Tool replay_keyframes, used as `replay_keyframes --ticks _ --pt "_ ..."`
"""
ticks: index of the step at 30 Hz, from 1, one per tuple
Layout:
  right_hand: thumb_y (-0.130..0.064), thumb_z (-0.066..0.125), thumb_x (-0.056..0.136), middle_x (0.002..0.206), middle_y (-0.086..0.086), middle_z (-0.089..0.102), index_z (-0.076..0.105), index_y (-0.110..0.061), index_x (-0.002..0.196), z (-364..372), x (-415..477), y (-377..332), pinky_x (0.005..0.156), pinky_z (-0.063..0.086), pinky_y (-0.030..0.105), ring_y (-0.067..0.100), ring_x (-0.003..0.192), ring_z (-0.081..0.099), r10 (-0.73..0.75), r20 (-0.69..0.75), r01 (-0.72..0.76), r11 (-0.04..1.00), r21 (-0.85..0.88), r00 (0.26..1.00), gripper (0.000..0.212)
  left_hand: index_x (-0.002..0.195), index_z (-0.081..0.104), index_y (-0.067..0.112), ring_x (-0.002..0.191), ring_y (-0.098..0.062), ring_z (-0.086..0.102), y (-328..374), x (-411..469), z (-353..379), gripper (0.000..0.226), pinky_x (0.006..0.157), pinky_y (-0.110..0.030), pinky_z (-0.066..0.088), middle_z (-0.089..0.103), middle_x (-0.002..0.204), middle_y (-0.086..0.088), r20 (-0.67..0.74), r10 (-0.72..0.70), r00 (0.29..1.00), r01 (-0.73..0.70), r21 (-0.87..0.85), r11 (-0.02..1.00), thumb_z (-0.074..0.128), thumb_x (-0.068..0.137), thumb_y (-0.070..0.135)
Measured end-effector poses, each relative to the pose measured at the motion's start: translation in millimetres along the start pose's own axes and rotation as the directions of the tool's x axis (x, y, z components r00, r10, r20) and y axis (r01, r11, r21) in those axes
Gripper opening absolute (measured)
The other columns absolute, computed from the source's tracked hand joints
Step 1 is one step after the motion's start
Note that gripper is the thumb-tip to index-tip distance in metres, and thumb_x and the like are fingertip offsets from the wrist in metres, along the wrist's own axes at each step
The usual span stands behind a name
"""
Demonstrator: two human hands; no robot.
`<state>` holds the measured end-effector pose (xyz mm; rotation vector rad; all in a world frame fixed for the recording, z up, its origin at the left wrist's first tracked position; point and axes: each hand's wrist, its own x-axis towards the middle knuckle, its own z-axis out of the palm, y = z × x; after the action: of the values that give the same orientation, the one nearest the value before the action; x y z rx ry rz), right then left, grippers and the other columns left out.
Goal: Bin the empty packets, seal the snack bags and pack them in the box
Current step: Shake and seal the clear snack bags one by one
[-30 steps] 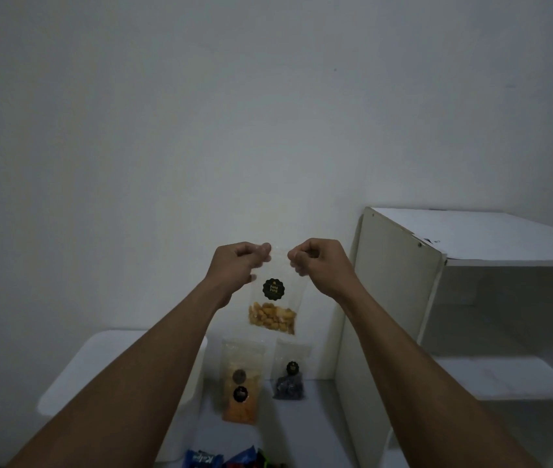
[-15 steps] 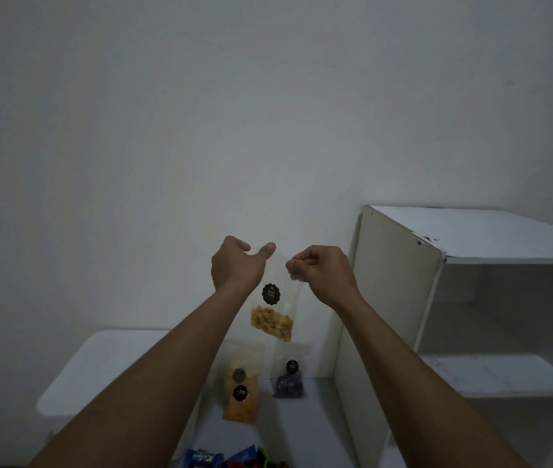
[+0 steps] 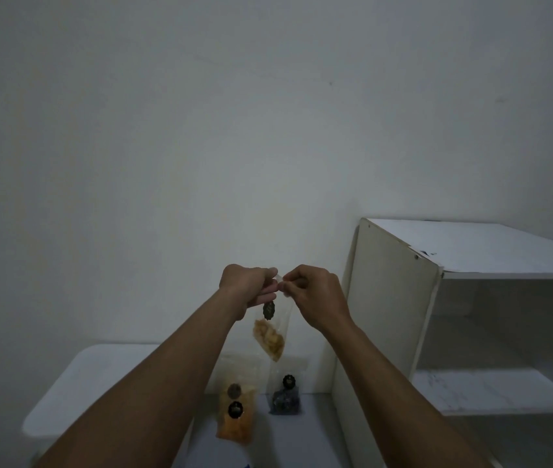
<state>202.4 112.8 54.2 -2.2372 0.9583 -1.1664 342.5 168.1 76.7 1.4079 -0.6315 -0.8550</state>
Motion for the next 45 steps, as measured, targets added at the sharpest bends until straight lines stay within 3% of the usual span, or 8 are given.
replay_keyframes --ticks 6,10,12,16,32,37,40,45 --pt "-0.039 0.079 0.080 0.080 -0.010 0.074 0.074 -0.023 0.089 -1 -2 0 0.066 0.053 0.017 -0.002 0.074 0.068 0.034 0.028 -0.037 0.996 0.082 0.999 0.019 0.091 0.072 -0.009 0.078 -0.023 0.076 -2 1 -5 0.014 0.076 -0.033 0.062 0.075 0.088 -0.021 0.043 -0.023 0.999 0.024 -0.023 0.999 0.071 0.077 -0.005" --pt "-0.033 0.076 0.084 0.078 -0.010 0.074 0.073 -0.026 0.086 1 -2 -2 0.069 0.056 0.023 -0.003 0.073 0.069 0.046 0.050 -0.052 0.990 0.131 0.998 0.008 0.091 0.071 -0.007 0.079 -0.022 0.076 -3 -1 -7 0.011 0.074 -0.034 0.062 0.075 0.085 -0.019 0.045 0.020 0.999 -0.018 -0.057 0.998 0.068 0.081 -0.004" --pt "-0.026 0.074 0.086 0.078 -0.010 0.075 0.073 -0.025 0.085 2 -1 -4 0.071 0.058 0.026 -0.002 0.072 0.069 0.043 0.047 -0.048 0.992 0.115 0.998 0.002 0.095 0.070 -0.008 0.080 -0.022 0.076 -4 -1 -8 0.014 0.075 -0.035 0.062 0.075 0.088 -0.019 0.065 -0.010 0.998 0.015 -0.087 0.996 0.067 0.082 -0.001" --pt "-0.025 0.074 0.087 0.077 -0.010 0.075 0.069 -0.030 0.081 3 -2 -7 0.075 0.060 0.031 -0.002 0.073 0.070 0.033 0.065 -0.040 0.993 0.111 0.997 0.009 0.097 0.070 -0.007 0.081 -0.020 0.076 -2 -1 -13 0.021 0.079 -0.037 0.061 0.076 0.094 -0.017 0.095 -0.030 0.995 0.038 -0.085 0.996 0.074 0.083 0.008" --pt "-0.035 0.074 0.087 0.091 -0.003 0.078 0.074 -0.025 0.097 14 -4 -8 0.074 0.059 0.026 0.003 0.079 0.071 -0.039 0.148 0.050 0.996 -0.077 0.988 0.014 0.093 0.070 -0.007 0.071 -0.019 0.073 -2 7 -27 0.017 0.074 -0.031 0.062 0.074 0.083 -0.017 0.088 -0.063 0.994 0.061 0.032 0.998 0.068 0.078 0.000" --pt "-0.043 0.070 0.086 0.076 -0.003 0.076 0.073 -0.019 0.087 13 -2 -14 0.077 0.061 0.034 0.007 0.073 0.073 0.130 0.168 -0.161 0.969 0.187 0.977 0.025 0.099 0.066 0.000 0.076 -0.021 0.073 -5 9 -31 0.016 0.069 -0.029 0.060 0.074 0.091 -0.017 0.164 0.008 0.986 -0.005 -0.016 1.000 0.066 0.084 -0.002" --pt "-0.023 0.067 0.091 0.078 0.009 0.076 0.073 -0.004 0.088 10 3 -15 0.078 0.062 0.040 0.019 0.073 0.074 0.219 0.251 -0.296 0.897 0.329 0.943 0.020 0.107 0.058 0.005 0.081 -0.024 0.074 -5 10 -32 0.029 0.073 -0.033 0.061 0.073 0.098 -0.020 0.211 0.030 0.977 -0.031 0.003 1.000 0.070 0.082 -0.004" --pt "-0.004 0.059 0.091 0.090 0.018 0.075 0.073 0.002 0.092 8 4 -16 0.069 0.061 0.029 0.025 0.080 0.074 0.286 0.366 -0.424 0.822 0.382 0.885 0.016 0.106 0.065 -0.004 0.082 -0.027 0.074 -6 13 -34 0.025 0.074 -0.034 0.062 0.072 0.097 -0.024 0.216 0.044 0.975 -0.059 0.066 0.996 0.068 0.082 -0.008"
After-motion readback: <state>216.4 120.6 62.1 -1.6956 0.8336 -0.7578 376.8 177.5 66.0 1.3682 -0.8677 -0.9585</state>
